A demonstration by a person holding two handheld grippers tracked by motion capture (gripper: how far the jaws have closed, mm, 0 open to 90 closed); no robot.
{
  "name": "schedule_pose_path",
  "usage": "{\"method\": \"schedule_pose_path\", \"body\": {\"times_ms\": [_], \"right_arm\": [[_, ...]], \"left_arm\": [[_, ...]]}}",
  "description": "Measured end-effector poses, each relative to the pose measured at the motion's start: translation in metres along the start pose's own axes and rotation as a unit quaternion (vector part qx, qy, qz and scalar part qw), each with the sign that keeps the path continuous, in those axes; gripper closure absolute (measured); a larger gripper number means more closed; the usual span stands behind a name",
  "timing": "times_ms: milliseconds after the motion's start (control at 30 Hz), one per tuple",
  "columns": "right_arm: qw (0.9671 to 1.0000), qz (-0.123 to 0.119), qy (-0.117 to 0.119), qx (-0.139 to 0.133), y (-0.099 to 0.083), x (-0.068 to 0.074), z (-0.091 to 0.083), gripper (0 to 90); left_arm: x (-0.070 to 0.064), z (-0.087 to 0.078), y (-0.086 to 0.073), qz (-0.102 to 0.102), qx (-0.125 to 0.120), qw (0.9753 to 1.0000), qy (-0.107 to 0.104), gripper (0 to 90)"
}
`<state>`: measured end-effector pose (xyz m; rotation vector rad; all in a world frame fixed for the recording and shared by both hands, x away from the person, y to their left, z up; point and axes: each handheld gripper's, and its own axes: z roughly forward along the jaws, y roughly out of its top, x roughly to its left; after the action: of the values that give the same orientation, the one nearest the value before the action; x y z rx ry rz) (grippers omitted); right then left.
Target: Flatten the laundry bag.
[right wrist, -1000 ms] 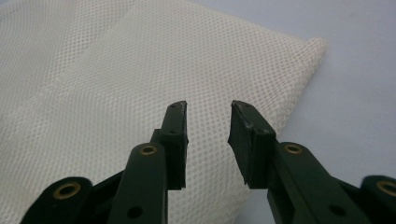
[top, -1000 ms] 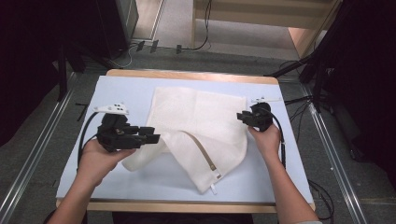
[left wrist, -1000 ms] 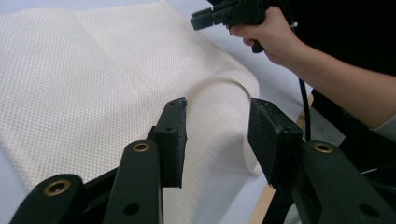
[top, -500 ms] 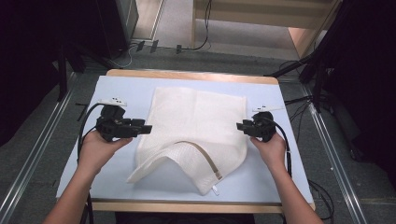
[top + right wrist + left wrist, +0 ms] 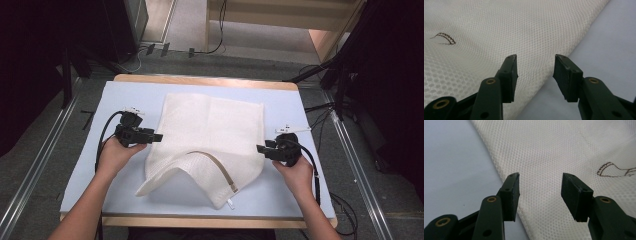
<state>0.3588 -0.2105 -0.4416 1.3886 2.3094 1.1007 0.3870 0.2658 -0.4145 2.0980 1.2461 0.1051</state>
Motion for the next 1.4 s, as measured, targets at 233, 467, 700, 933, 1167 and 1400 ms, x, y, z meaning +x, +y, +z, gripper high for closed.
{"method": "schedule_pose_path", "body": {"times_ms": [233,467,700,933,1167,1400], "right_arm": [[0.9997,0.016,-0.001,0.019,-0.012,-0.002,0.002,51.1],[0.9994,0.024,0.011,0.023,-0.016,-0.003,0.014,50.0],[0.9988,0.030,0.012,0.037,-0.018,-0.002,0.023,56.0],[0.9984,0.019,0.012,0.053,-0.016,0.004,0.024,73.5],[0.9977,0.006,0.012,0.067,-0.010,0.007,0.026,85.0],[0.9985,0.010,0.014,0.051,-0.002,0.005,0.025,85.2]], "left_arm": [[0.013,0.009,-0.006,-0.007,0.005,0.9999,0.009,50.1],[0.015,0.024,-0.013,-0.026,0.029,0.9991,0.012,50.5],[0.010,0.025,-0.017,-0.013,0.031,0.9993,0.015,60.1],[0.008,0.027,-0.018,-0.017,0.041,0.9990,0.010,79.1],[0.009,0.026,-0.018,-0.032,0.042,0.9985,-0.012,87.2],[0.014,0.012,-0.019,-0.042,0.012,0.9989,-0.016,87.4]]}}
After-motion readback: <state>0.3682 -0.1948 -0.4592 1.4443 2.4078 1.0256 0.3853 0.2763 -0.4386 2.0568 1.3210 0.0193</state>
